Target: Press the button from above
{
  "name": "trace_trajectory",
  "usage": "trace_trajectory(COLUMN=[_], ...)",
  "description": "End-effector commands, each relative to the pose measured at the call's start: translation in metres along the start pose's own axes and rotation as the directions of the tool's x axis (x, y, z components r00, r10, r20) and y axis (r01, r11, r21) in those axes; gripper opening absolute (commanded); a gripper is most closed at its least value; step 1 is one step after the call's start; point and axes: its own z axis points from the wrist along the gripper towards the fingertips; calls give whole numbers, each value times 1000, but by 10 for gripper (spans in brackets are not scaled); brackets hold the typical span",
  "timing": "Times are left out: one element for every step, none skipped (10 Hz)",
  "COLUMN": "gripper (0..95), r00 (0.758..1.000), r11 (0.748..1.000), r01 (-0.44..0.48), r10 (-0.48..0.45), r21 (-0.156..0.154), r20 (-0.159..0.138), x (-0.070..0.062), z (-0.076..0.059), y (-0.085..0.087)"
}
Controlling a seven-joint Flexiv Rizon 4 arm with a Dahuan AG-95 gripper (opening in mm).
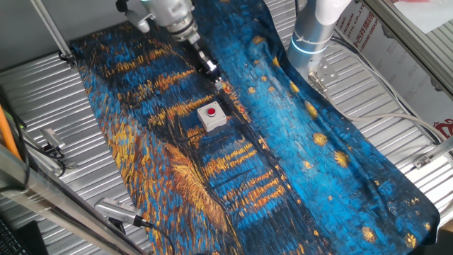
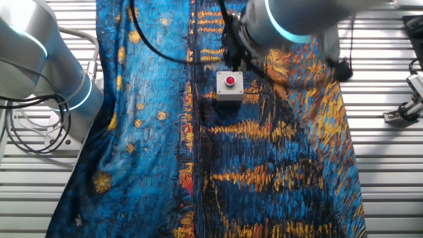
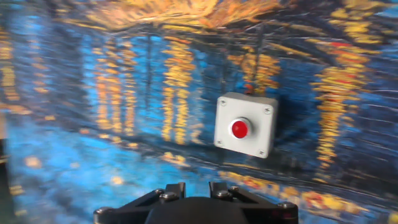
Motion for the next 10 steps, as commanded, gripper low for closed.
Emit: trace_trajectory(gripper=[380,380,380,380,380,380,380,380,380,380], r00=[1000,1000,1000,1000,1000,1000,1000,1000,1000,1000], r11=[998,998,998,999,999,1000,1000,1000,1000,1000], r01=[-8,-6,-6,-10,-9,-6,-5,-3,-7,-8], r10=[8,5,5,9,8,5,4,2,6,8], r21=[-60,-58,-57,-51,-39,-28,-22,-21,-18,-15], r20=[-5,-9,-12,-16,-17,-18,-20,-21,-23,-24], x=[1,1,1,1,1,1,1,1,1,1], z=[0,0,0,0,0,0,0,0,0,0], y=[2,2,2,2,2,2,2,2,2,2])
